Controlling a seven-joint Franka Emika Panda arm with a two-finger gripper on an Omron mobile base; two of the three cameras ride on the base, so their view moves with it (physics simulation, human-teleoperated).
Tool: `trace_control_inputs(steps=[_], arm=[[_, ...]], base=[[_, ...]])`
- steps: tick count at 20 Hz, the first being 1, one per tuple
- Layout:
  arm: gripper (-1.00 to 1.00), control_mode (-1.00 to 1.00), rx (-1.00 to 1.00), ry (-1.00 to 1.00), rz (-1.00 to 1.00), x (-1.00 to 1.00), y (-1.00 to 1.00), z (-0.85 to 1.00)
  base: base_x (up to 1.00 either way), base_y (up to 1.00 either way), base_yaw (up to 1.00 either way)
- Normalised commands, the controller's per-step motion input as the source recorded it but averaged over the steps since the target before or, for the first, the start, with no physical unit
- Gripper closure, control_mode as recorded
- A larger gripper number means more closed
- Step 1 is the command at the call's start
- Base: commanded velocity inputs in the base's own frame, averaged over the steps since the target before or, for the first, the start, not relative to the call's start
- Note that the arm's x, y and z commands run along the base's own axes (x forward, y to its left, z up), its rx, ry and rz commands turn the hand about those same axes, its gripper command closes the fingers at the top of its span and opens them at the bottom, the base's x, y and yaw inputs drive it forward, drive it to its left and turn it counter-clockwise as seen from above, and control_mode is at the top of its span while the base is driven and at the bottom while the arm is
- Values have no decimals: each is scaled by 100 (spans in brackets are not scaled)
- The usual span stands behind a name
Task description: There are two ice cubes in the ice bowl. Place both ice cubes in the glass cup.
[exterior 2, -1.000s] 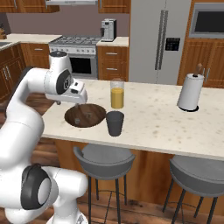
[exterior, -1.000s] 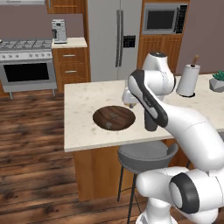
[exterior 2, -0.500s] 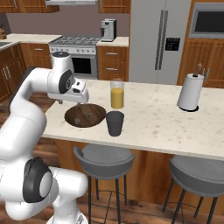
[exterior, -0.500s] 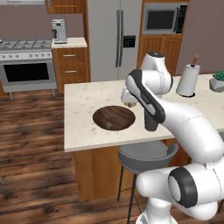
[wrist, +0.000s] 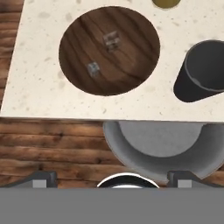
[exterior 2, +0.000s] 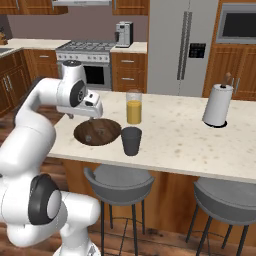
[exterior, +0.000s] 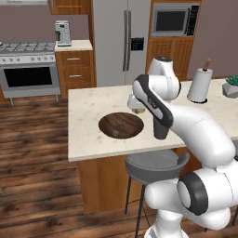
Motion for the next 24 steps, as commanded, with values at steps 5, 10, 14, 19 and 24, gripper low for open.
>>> trace_control_inputs(steps=[5, 10, 14, 19, 24], arm=[[-100, -100, 0, 0, 0, 33, 6, -28], [-100, -100, 0, 0, 0, 55, 6, -34], [-100, -100, 0, 0, 0, 56, 18, -28], [-100, -100, 0, 0, 0, 55, 9, -30], [-100, -100, 0, 0, 0, 47, 1, -27]], base=[[0, 0, 0], [0, 0, 0], [0, 0, 0], [0, 0, 0], [0, 0, 0]])
